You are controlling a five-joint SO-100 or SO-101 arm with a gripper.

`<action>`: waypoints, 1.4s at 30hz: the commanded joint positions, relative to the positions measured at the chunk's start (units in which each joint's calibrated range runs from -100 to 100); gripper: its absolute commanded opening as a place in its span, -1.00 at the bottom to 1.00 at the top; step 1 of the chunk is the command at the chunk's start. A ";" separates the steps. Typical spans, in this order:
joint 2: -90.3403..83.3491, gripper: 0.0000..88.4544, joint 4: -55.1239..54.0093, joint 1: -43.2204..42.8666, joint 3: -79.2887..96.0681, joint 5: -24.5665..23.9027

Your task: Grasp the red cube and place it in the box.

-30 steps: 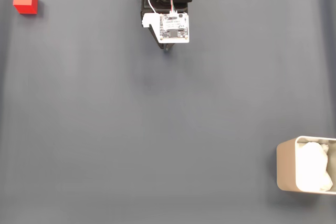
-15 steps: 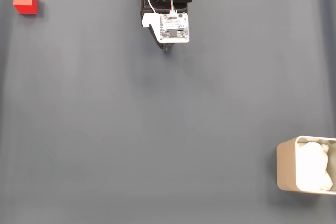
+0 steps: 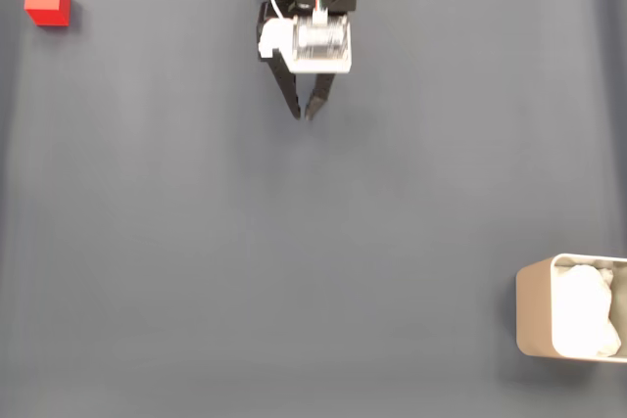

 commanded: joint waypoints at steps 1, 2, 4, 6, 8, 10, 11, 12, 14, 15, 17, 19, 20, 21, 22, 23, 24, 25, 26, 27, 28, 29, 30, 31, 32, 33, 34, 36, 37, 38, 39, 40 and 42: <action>8.22 -1.00 -4.85 -1.68 -18.60 0.00; 11.26 -1.00 -4.53 -1.89 -24.26 -0.10; 17.23 -1.00 -2.72 -1.96 -34.57 0.10; 22.69 -1.00 -0.26 -1.89 -43.51 0.49; 26.85 -1.00 2.77 -1.82 -50.54 0.83; 30.15 -1.00 6.13 -1.75 -56.10 1.12; 31.36 -1.00 7.44 -1.82 -58.11 1.12; 32.40 -1.00 8.59 -1.82 -59.66 1.32; 34.22 -1.00 10.64 -1.61 -61.85 1.42; 35.00 -1.00 11.54 -1.61 -62.76 1.42; 36.13 -1.00 13.10 -1.54 -64.32 1.32; 36.82 -1.00 14.24 -1.75 -65.32 1.37; 37.08 -1.00 14.49 -1.82 -65.68 1.37; 37.34 -1.00 14.65 -1.89 -65.96 1.37; 37.69 -1.00 14.90 -1.89 -66.32 1.37; 38.03 -1.00 15.06 -1.89 -66.78 1.37; 38.29 -1.00 15.06 -1.82 -67.14 1.32; 38.55 -1.00 15.15 -1.68 -67.42 1.32; 38.90 -1.00 15.39 -1.54 -67.69 1.32; 39.33 -1.00 15.80 -1.32 -68.06 1.27; 39.68 -1.00 16.21 -0.97 -68.42 1.22; 39.94 -1.00 16.54 -0.61 -68.60 1.17; 40.20 -1.00 16.79 -0.19 -68.70 1.17; 40.46 -1.00 16.79 0.31 -68.79 1.22; 40.72 -1.00 16.79 1.02 -68.88 1.27; 40.98 -1.00 16.87 1.80 -69.06 1.27; 41.33 -1.00 17.03 2.58 -69.33 1.27; 41.76 -1.00 17.36 4.57 -69.70 1.27; 42.02 -1.00 17.44 5.64 -69.79 1.27; 42.19 -1.00 17.44 6.77 -69.79 1.32; 42.45 -1.00 17.44 8.05 -69.97 1.37; 42.71 -1.00 17.44 9.33 -70.06 1.37; 43.14 -1.00 17.69 11.75 -70.34 1.32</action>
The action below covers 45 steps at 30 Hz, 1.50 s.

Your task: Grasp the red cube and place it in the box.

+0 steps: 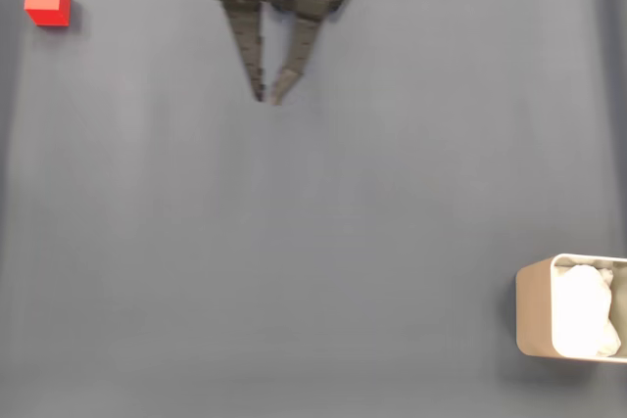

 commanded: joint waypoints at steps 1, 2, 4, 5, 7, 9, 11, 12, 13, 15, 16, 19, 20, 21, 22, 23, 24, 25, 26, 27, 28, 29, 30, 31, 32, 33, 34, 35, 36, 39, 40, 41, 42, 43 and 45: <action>0.50 -1.00 0.50 4.50 -2.89 0.10; 0.50 -1.00 0.50 5.56 -2.89 -0.05; 0.59 -1.00 0.50 7.84 -2.89 -0.29; 0.68 -1.00 0.50 8.90 -2.89 -0.54; 0.76 -1.00 0.50 10.61 -2.71 -0.98; 0.85 -1.00 0.50 12.24 -2.80 -1.42; 1.02 -1.00 0.50 14.02 -2.98 -1.56; 1.02 -1.00 0.42 14.94 -2.98 -1.61; 1.11 -1.00 0.34 15.93 -2.98 -1.71; 1.11 -1.00 0.50 17.78 -2.98 -1.81; 1.11 -1.00 0.50 18.70 -2.98 -1.95; 1.11 -1.00 0.59 21.69 -2.98 -2.20; 1.11 -1.00 0.59 22.89 -2.98 -2.25; 1.11 -1.00 0.67 23.60 -2.98 -2.25; 1.11 -1.00 0.75 24.53 -2.98 -2.25; 1.11 -1.00 0.83 25.31 -2.98 -2.25; 1.11 -1.00 0.91 26.09 -2.89 -2.30; 1.20 -1.00 0.99 26.87 -2.89 -2.34; 1.20 -1.00 1.16 27.58 -2.89 -2.39; 1.20 -1.00 1.32 28.29 -2.89 -2.44; 1.20 -1.00 1.57 29.07 -2.89 -2.54; 1.20 -1.00 1.73 29.78 -2.89 -2.64; 1.20 -1.00 1.90 30.56 -2.89 -2.69; 1.20 -1.00 2.14 31.27 -2.80 -2.78; 1.20 -1.00 2.39 32.06 -2.80 -2.83; 1.20 -1.00 2.72 32.98 -2.80 -2.98; 1.20 -1.00 2.96 33.76 -2.80 -3.03; 1.28 -1.00 3.21 34.61 -2.80 -3.13; 1.28 -1.00 3.37 35.54 -2.71 -3.22; 1.20 -1.00 3.95 37.95 -2.61 -3.42; 1.20 -1.00 4.19 38.59 -2.61 -3.57; 1.11 -1.00 4.44 39.30 -2.52 -3.66; 1.11 -1.00 4.52 40.01 -2.52 -3.86; 1.02 -1.00 4.68 40.65 -2.43 -4.00; 0.94 -1.00 4.93 42.07 -2.16 -4.25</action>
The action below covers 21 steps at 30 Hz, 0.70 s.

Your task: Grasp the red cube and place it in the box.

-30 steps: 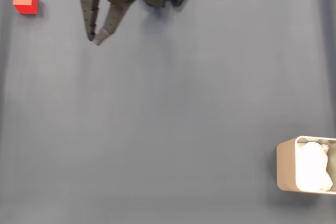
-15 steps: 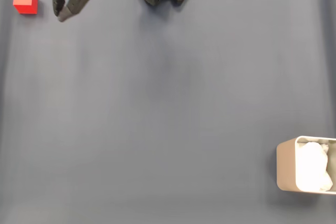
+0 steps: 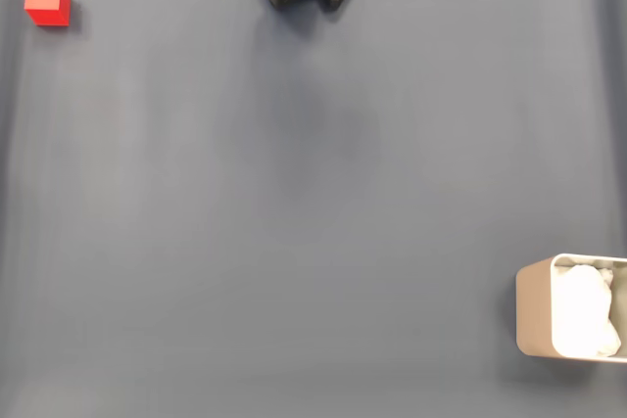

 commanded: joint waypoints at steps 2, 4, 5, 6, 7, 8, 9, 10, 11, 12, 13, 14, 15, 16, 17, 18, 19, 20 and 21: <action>-0.45 -1.00 0.40 3.65 -1.43 -0.54; -0.54 -1.00 0.48 5.21 -0.97 -0.59; -0.54 -1.00 0.48 5.99 -0.79 -0.59; -0.54 -1.00 0.48 6.78 -0.70 -0.59; -0.54 -1.00 0.48 7.56 -0.52 -0.63; -0.54 -1.00 0.48 8.27 -0.34 -0.68; -0.54 -1.00 0.48 9.05 -0.06 -0.68; -0.54 -1.00 0.48 9.69 0.39 -0.63; -0.54 -1.00 0.48 10.33 0.76 -0.54; -0.54 -1.00 0.48 10.89 1.12 -0.49; -0.54 -1.00 0.48 11.46 1.58 -0.34; -0.54 -1.00 0.48 12.03 1.95 -0.34; -0.54 -1.00 0.40 12.53 2.22 -0.49; -0.54 -1.00 0.32 12.95 2.40 -0.73; -0.54 -1.00 0.23 13.45 2.58 -1.12; -0.54 -1.00 0.15 13.81 2.68 -1.37; -0.54 -1.00 -0.01 14.30 2.95 -1.51; -0.54 -1.00 -0.34 14.66 3.22 -1.66; -0.54 -1.00 -0.59 15.01 3.59 -1.81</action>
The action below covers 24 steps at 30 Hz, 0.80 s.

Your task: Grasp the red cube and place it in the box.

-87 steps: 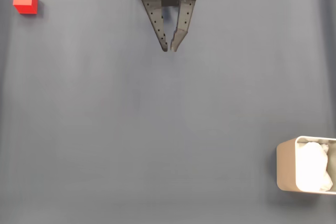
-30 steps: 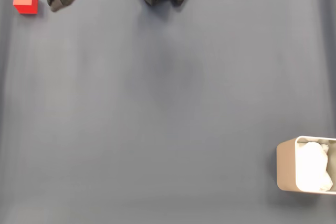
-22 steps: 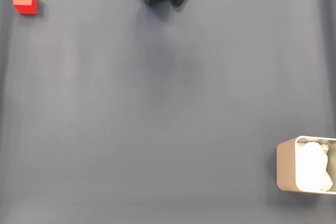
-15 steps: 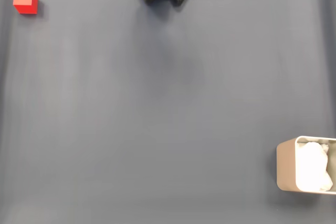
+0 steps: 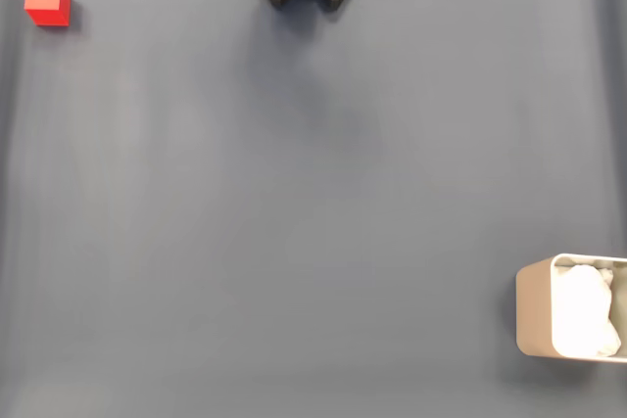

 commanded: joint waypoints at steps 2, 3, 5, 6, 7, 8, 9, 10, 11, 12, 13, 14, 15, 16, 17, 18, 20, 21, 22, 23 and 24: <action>-0.54 -1.00 -1.57 2.08 0.70 -0.73; -0.54 -1.00 -1.98 2.43 1.16 -0.93; -0.54 -1.00 -2.88 2.93 2.07 -1.22; -0.19 -0.87 -3.62 3.43 4.26 -1.47; -0.19 -0.85 -3.78 3.43 4.44 -1.51; -0.10 -0.83 -4.11 3.43 4.72 -1.61; -0.02 -0.81 -4.44 3.50 4.99 -1.90; 0.16 -0.79 -4.85 3.50 5.26 -1.95; 0.42 -0.77 -5.34 3.50 5.63 -2.00; 0.68 -0.76 -5.99 3.57 6.09 -2.05; 0.85 -0.75 -6.73 3.64 6.54 -2.05; 1.20 -0.74 -7.63 3.78 7.00 -2.20; 1.46 -0.72 -8.62 4.00 7.45 -2.34; 1.80 -0.71 -9.44 4.07 8.00 -2.34; 2.24 -0.71 -10.26 4.14 8.46 -2.25; 2.67 -0.71 -11.16 4.28 9.00 -2.25; 3.45 -0.70 -13.62 4.78 10.01 -2.74; 3.88 -0.70 -14.52 4.92 10.46 -2.69; 4.31 -0.69 -15.34 4.99 10.92 -2.59; 4.66 -0.68 -16.16 5.13 11.47 -2.54; 5.18 -0.68 -16.98 5.27 12.02 -2.49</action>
